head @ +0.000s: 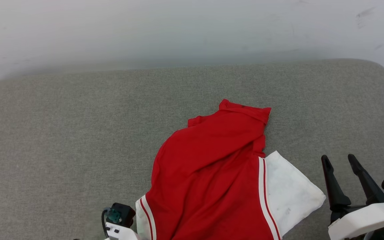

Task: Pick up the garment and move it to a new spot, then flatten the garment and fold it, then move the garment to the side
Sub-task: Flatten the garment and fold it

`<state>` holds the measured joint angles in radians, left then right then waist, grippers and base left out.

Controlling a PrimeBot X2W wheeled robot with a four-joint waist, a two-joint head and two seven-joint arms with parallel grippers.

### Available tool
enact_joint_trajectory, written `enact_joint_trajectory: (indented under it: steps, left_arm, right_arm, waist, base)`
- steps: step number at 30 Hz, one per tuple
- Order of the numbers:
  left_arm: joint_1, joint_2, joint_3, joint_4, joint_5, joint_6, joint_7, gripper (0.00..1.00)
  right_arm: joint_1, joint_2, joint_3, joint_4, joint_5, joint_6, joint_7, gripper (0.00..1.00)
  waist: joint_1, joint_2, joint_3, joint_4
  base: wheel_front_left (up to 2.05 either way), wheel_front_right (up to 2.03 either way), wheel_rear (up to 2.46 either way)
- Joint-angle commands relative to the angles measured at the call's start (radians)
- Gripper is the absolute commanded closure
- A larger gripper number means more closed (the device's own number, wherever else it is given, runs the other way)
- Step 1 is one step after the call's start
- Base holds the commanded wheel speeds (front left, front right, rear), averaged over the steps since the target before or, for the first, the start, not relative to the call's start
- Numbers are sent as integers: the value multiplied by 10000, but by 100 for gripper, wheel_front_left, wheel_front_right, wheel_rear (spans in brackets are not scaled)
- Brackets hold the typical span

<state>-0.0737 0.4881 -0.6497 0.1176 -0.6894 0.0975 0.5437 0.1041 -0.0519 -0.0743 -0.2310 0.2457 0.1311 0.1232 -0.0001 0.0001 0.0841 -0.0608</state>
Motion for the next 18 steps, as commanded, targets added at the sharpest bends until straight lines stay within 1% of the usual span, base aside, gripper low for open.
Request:
enact_joint_trajectory:
  steps: [1,4,7,9,13,16,18]
  left_arm:
    - [3,-368,-243,206,-19,-80,-27,100]
    - [-294,-158,36,219,225,125,-396,100]
    - [-623,244,483,-64,574,525,-772,100]
    - [-791,498,782,-408,783,832,-952,100]
    - [-1127,1268,1440,-1116,1278,1537,-1063,100]
    - [-1102,1597,1838,-1413,1265,1899,-953,100]
    - [-948,1592,2027,-1400,1040,2040,-903,100]
  right_arm:
    - [-88,26,-52,-18,19,-7,-51,0]
    - [-73,28,-164,27,92,-7,-80,0]
    - [-52,26,-272,123,113,-7,-112,0]
    - [-64,28,-278,184,172,-6,-128,0]
    - [-135,23,-264,301,272,-7,-149,0]
    - [-200,24,-213,401,322,-7,-146,0]
    - [-244,24,-169,462,355,-7,-167,0]
  waist:
    - [1,-1,34,18]
    - [1,-1,59,112]
    - [1,-1,13,252]
    - [1,-1,-11,341]
    - [1,-1,-30,459]
    - [1,-1,-13,457]
    - [1,-1,28,407]
  base:
    - [0,0,0]
    - [0,0,0]
    - [0,0,0]
    - [0,0,0]
    - [0,0,0]
    - [0,0,0]
    - [0,0,0]
